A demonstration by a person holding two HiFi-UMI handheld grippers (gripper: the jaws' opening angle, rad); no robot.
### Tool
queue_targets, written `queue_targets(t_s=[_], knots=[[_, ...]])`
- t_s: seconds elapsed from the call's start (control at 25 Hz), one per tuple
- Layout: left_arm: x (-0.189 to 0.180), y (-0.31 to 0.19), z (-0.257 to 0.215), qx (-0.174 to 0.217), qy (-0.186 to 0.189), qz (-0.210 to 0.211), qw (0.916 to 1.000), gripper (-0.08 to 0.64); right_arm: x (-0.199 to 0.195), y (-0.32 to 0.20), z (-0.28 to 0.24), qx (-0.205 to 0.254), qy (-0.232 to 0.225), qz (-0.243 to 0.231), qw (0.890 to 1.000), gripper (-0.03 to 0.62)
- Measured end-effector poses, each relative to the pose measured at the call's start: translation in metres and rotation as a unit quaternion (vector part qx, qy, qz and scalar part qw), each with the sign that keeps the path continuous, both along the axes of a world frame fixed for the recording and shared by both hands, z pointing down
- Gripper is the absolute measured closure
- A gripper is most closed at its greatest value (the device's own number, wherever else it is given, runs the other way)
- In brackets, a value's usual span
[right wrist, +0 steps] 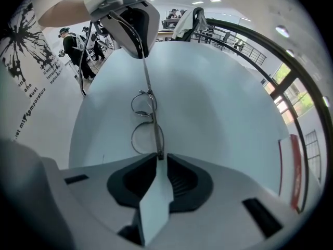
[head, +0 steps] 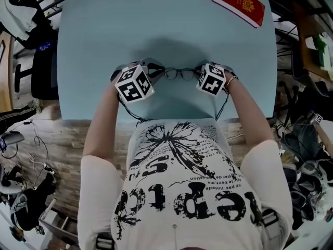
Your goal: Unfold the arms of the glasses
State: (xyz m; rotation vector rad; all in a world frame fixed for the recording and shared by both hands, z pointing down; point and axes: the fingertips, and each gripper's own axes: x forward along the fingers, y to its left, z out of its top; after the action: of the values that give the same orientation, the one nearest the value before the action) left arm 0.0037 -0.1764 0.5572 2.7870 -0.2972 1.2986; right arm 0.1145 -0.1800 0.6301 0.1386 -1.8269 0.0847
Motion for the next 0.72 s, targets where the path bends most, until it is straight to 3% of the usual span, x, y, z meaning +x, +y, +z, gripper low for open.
queue_targets(t_s=[0.08, 0.28, 0.48, 0.72], knots=[[-0.001, 0.001, -0.001, 0.004, -0.005, 0.005, 1.0, 0.532, -0.005, 0.0, -0.005, 0.014, 0.001, -0.007, 1.0, 0.464], [0.003, 0.003, -0.002, 0.0, 0.005, 0.01, 0.9999, 0.532, -0.037, 0.007, -0.02, 0.027, -0.02, -0.042, 0.999, 0.437], [0.005, 0.006, -0.002, -0.003, 0.012, 0.014, 0.9998, 0.532, -0.077, 0.014, -0.022, 0.032, -0.032, -0.075, 0.996, 0.468], [0.007, 0.002, -0.003, -0.005, 0.011, 0.015, 0.9998, 0.532, -0.089, 0.006, -0.011, 0.042, -0.012, -0.085, 0.995, 0.536]])
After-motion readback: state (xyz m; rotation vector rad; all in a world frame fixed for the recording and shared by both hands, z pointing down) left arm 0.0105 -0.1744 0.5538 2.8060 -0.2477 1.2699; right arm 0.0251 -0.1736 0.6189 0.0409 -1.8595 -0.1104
